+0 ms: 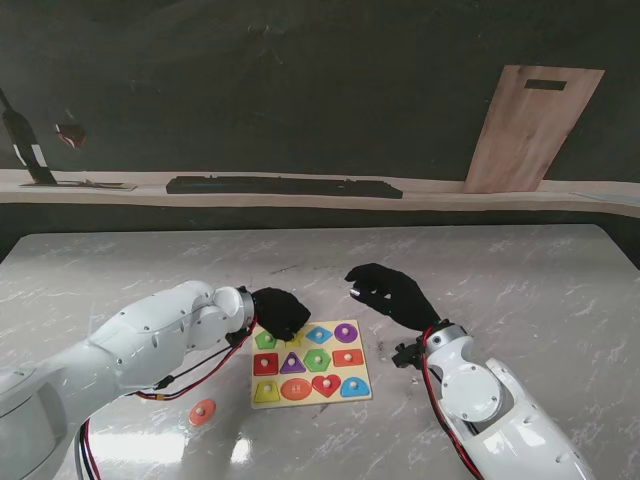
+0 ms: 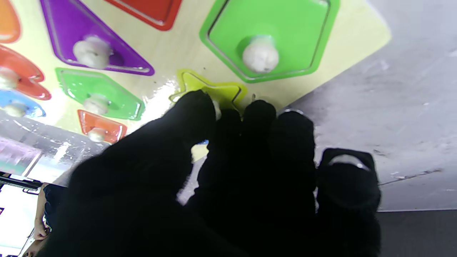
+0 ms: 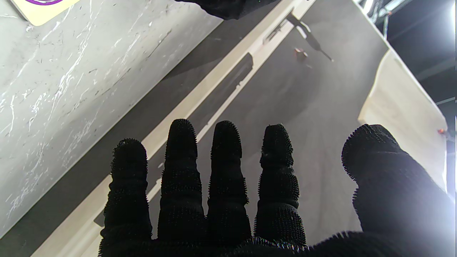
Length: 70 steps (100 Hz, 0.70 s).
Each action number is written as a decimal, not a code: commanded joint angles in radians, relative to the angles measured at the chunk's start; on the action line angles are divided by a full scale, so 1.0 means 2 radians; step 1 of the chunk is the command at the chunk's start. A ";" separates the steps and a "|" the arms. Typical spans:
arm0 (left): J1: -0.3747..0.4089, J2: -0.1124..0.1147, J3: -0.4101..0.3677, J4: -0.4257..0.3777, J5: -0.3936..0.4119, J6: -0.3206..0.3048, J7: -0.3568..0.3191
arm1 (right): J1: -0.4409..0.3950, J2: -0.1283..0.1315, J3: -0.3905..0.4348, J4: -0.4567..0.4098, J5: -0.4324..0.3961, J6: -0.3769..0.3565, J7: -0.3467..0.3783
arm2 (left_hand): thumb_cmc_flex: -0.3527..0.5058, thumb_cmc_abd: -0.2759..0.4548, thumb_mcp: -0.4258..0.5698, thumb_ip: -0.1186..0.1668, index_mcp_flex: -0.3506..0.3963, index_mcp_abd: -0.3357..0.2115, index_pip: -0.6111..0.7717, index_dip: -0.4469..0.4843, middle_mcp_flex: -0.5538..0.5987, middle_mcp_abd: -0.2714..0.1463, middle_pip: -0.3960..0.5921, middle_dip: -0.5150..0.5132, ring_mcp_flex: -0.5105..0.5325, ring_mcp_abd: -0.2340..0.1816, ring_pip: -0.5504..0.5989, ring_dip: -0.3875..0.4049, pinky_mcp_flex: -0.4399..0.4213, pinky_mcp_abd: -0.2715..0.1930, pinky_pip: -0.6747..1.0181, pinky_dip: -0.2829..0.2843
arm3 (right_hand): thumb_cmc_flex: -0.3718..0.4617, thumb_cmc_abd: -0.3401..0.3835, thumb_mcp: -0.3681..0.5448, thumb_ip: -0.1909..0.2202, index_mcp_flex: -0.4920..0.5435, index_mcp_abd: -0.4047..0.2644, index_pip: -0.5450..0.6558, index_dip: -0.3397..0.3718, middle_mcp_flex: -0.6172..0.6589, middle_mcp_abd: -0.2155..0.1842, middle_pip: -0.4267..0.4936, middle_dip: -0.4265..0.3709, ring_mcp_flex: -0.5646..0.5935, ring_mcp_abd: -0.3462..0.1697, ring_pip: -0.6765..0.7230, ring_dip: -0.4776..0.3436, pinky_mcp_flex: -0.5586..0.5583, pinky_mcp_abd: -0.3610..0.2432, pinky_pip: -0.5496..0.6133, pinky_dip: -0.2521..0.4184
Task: Fit puzzle pieces into a puzzle board
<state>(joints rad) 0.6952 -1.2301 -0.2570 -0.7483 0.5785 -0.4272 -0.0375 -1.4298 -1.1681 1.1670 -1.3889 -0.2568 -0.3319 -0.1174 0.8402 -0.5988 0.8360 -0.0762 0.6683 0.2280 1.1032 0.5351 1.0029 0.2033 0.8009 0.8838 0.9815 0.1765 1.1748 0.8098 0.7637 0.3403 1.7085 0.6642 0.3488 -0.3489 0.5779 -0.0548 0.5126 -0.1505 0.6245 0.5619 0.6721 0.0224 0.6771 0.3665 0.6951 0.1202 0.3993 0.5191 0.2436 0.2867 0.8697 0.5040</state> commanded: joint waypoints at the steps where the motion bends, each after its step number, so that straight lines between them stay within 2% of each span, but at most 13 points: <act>1: 0.000 0.001 0.004 0.006 0.003 -0.001 -0.002 | -0.003 -0.002 0.000 -0.002 -0.002 -0.002 -0.001 | 0.015 0.007 -0.001 -0.005 -0.008 -0.018 -0.009 -0.004 -0.008 0.028 0.015 0.013 0.001 -0.014 0.014 0.002 0.000 -0.034 0.034 -0.009 | 0.004 0.013 -0.009 0.010 0.009 -0.017 -0.009 0.005 0.011 0.002 0.003 0.003 0.008 0.003 0.004 0.004 -0.005 0.005 0.009 0.003; 17: 0.000 0.001 0.006 0.007 0.005 -0.004 0.000 | -0.003 -0.002 0.000 -0.002 -0.002 -0.003 -0.001 | 0.015 0.010 -0.011 -0.006 -0.011 -0.024 -0.013 -0.003 -0.009 0.024 0.015 0.018 0.001 -0.016 0.014 0.003 -0.001 -0.037 0.034 -0.009 | 0.004 0.013 -0.009 0.010 0.009 -0.016 -0.008 0.005 0.011 0.001 0.003 0.003 0.008 0.002 0.004 0.005 -0.005 0.004 0.009 0.003; 25: -0.001 0.000 0.009 0.008 0.005 -0.005 -0.001 | -0.003 -0.002 0.000 -0.002 -0.002 -0.003 -0.001 | 0.013 0.017 -0.033 -0.005 -0.013 -0.032 -0.020 -0.011 -0.015 0.019 0.018 0.022 -0.001 -0.020 0.013 0.004 -0.003 -0.040 0.033 -0.009 | 0.004 0.013 -0.009 0.010 0.009 -0.017 -0.008 0.005 0.011 0.002 0.003 0.003 0.008 0.003 0.004 0.005 -0.006 0.005 0.008 0.003; 37: 0.001 0.003 0.009 0.002 0.006 -0.002 -0.005 | -0.004 -0.002 0.001 -0.002 -0.003 -0.003 -0.001 | 0.002 0.008 -0.070 -0.006 -0.035 -0.025 -0.045 -0.026 -0.036 0.017 0.024 0.023 -0.009 -0.020 0.009 0.007 -0.008 -0.044 0.029 -0.010 | 0.004 0.013 -0.009 0.010 0.010 -0.016 -0.008 0.005 0.012 0.002 0.003 0.003 0.008 0.003 0.004 0.004 -0.005 0.005 0.009 0.003; 47: 0.003 0.007 0.008 -0.007 0.016 0.002 -0.001 | -0.004 -0.002 0.001 -0.002 -0.003 -0.003 -0.002 | -0.024 0.028 -0.087 0.001 -0.048 -0.014 -0.081 -0.015 -0.054 0.015 0.032 0.006 -0.013 -0.022 0.006 0.010 -0.012 -0.049 0.025 -0.008 | 0.004 0.014 -0.010 0.010 0.010 -0.016 -0.009 0.005 0.012 0.002 0.003 0.003 0.008 0.002 0.003 0.004 -0.005 0.005 0.008 0.003; 50: 0.005 0.009 0.007 -0.010 0.019 0.003 0.002 | -0.004 -0.002 0.001 -0.002 -0.003 -0.003 -0.001 | -0.033 0.040 -0.091 0.006 -0.053 -0.009 -0.101 -0.004 -0.061 0.014 0.038 -0.011 -0.016 -0.023 0.004 0.011 -0.014 -0.050 0.024 -0.008 | 0.004 0.013 -0.010 0.010 0.010 -0.016 -0.009 0.005 0.012 0.002 0.003 0.003 0.009 0.003 0.004 0.004 -0.005 0.004 0.009 0.003; 55: 0.006 0.011 0.006 -0.013 0.025 0.005 0.007 | -0.004 -0.002 0.001 -0.002 -0.003 -0.003 -0.001 | -0.046 0.056 -0.093 0.011 -0.063 -0.002 -0.117 -0.004 -0.069 0.014 0.037 -0.015 -0.023 -0.020 0.000 0.011 -0.023 -0.048 0.017 -0.009 | 0.004 0.014 -0.010 0.010 0.009 -0.017 -0.009 0.005 0.012 0.002 0.003 0.003 0.008 0.003 0.003 0.004 -0.005 0.004 0.008 0.003; 59: 0.008 0.013 0.005 -0.017 0.031 0.007 0.011 | -0.004 -0.002 0.001 -0.002 -0.002 -0.004 0.000 | -0.055 0.072 -0.095 0.021 -0.074 0.003 -0.133 -0.001 -0.075 0.013 0.036 -0.016 -0.027 -0.019 -0.004 0.012 -0.026 -0.047 0.013 -0.007 | 0.004 0.013 -0.010 0.010 0.010 -0.016 -0.009 0.005 0.012 0.002 0.003 0.003 0.008 0.002 0.003 0.004 -0.005 0.004 0.008 0.003; 70: 0.013 0.018 -0.001 -0.027 0.044 0.015 0.021 | -0.004 -0.001 0.001 -0.002 -0.002 -0.004 0.000 | -0.061 0.077 -0.100 0.024 -0.098 0.008 -0.152 -0.001 -0.080 0.010 0.036 -0.016 -0.028 -0.019 -0.005 0.012 -0.027 -0.047 0.011 -0.006 | 0.005 0.013 -0.010 0.010 0.010 -0.016 -0.009 0.005 0.012 0.002 0.003 0.003 0.008 0.003 0.003 0.004 -0.005 0.005 0.008 0.003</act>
<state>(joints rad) 0.7052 -1.2056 -0.2555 -0.7919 0.6634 -0.4088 0.0074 -1.4316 -1.1680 1.1715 -1.3887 -0.2591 -0.3360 -0.1173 0.7393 -0.4595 0.6544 -0.0743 0.5632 0.2311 1.0327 0.6014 0.8626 0.2119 0.8494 0.8582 0.9302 0.1583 1.1628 0.8224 0.7088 0.3401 1.7032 0.6641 0.3488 -0.3489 0.5778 -0.0547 0.5126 -0.1505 0.6245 0.5619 0.6721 0.0224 0.6771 0.3665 0.6951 0.1202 0.3993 0.5191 0.2436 0.2867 0.8697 0.5041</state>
